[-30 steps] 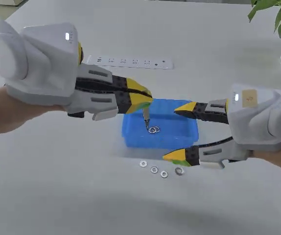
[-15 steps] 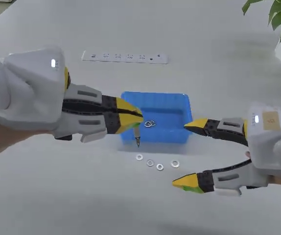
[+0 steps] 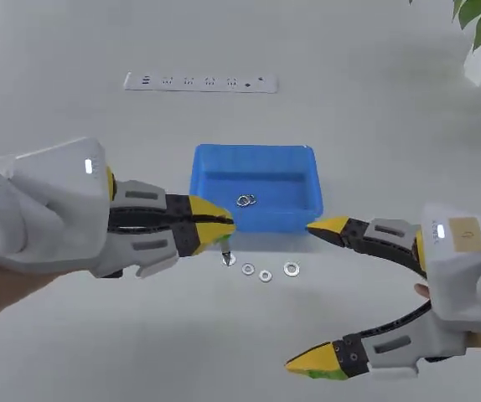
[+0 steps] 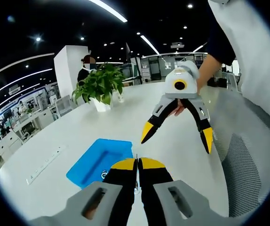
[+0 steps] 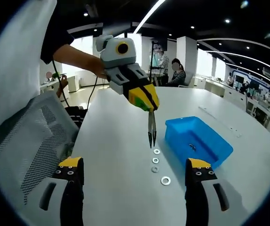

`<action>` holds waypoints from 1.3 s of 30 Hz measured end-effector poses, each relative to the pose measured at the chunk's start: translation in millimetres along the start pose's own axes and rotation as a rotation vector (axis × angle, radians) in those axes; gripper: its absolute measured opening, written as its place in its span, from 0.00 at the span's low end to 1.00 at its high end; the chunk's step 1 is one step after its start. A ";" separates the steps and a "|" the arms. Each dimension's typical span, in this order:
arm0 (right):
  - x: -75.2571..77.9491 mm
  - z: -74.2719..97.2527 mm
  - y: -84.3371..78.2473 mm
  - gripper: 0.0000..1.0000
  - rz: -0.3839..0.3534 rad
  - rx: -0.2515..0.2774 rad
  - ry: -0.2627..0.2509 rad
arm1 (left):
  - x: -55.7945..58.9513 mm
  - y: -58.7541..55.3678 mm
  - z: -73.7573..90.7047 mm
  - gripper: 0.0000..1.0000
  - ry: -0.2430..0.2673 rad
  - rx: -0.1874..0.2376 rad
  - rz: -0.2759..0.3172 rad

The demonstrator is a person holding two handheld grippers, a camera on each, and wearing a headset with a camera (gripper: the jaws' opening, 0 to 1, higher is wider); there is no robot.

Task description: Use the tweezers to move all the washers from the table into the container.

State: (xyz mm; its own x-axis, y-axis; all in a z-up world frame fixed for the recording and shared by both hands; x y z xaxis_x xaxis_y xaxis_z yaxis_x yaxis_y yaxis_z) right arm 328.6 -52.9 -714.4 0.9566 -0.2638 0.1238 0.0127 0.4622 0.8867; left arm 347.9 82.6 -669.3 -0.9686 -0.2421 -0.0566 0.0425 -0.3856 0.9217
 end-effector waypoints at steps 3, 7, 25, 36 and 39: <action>-4.7 -1.5 -3.4 0.93 -0.013 -0.008 0.004 | -0.6 -1.6 -1.6 0.05 0.007 0.003 -0.009; -9.3 -3.3 -6.4 0.96 -0.027 -0.016 0.019 | -0.3 -3.7 -4.8 0.05 -0.006 -0.008 -0.011; -13.5 -9.4 -4.8 1.00 -0.071 -0.018 0.040 | -5.7 -9.2 -6.4 0.05 0.009 -0.031 -0.021; -14.8 -10.2 -6.2 0.99 -0.080 -0.029 0.045 | -8.5 -12.4 -6.0 0.05 -0.018 -0.013 0.027; -13.2 -12.9 -5.0 0.99 -0.073 -0.028 0.053 | -9.4 -13.5 -5.2 0.05 -0.047 0.009 0.062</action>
State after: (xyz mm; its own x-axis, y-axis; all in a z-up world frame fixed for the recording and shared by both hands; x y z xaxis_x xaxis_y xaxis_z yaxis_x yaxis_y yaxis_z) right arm 319.7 -40.8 -726.2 0.9668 -0.2532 0.0345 0.0909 0.4670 0.8796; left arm 357.7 85.4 -683.1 -0.9746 -0.2231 0.0184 0.1007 -0.3634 0.9262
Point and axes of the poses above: the centre of the closed fingertips' face, and the gripper's own axes: z roughly backward along the fingers, x roughly to its right, y roughly out of its top, the point moved 5 cm from there along z, roughly backward along the fingers, and after that the axes turned 14 degrees about -y, right-handed, at the moved point
